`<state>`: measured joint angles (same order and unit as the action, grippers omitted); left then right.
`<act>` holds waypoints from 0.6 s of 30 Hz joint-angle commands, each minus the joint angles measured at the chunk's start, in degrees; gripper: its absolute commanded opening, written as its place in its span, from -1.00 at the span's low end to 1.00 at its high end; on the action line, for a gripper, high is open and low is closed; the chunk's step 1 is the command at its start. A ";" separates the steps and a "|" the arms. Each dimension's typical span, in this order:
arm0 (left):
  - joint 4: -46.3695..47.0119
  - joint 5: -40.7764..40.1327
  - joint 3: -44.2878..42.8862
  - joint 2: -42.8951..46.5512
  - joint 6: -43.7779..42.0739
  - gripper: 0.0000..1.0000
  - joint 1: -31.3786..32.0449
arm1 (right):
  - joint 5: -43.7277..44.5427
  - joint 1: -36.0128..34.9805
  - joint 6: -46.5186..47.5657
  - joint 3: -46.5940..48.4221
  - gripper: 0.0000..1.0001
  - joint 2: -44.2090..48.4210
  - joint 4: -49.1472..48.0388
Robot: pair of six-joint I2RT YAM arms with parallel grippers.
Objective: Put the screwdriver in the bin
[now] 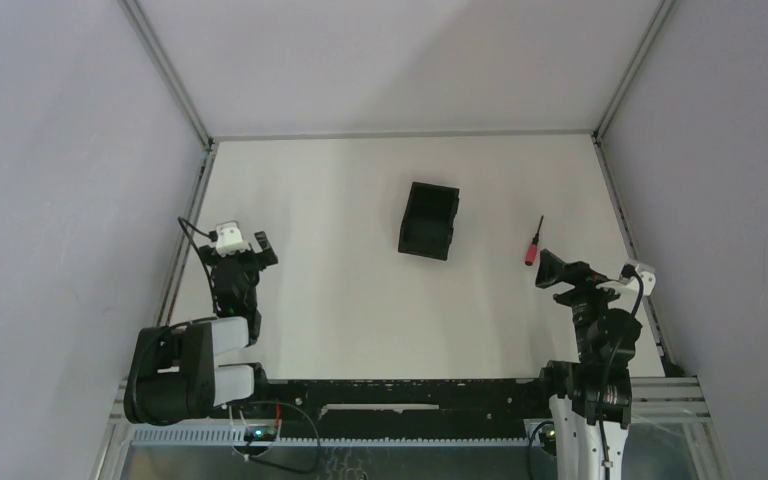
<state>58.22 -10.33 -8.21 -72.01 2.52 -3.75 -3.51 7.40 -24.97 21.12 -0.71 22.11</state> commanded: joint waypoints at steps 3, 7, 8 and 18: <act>2.43 -0.13 -2.78 -0.10 -1.04 1.00 0.41 | 8.61 -0.19 -7.82 1.31 0.99 -0.85 -4.74; 2.42 -0.21 -2.79 -0.08 -1.03 1.00 0.40 | 0.34 -0.19 -3.33 4.42 0.99 -2.59 -12.47; 2.45 -0.22 -2.80 -0.07 -1.03 1.00 0.41 | -1.82 -0.19 -2.48 5.43 0.99 -3.68 -14.75; 2.47 -0.16 -2.83 -0.08 -0.98 1.00 0.41 | -3.61 -0.28 6.62 43.40 0.99 -43.86 4.99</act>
<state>58.19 -10.33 -8.21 -72.01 2.52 -3.75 -7.27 7.40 -24.01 48.86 -27.88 14.33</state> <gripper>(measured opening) 0.996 0.993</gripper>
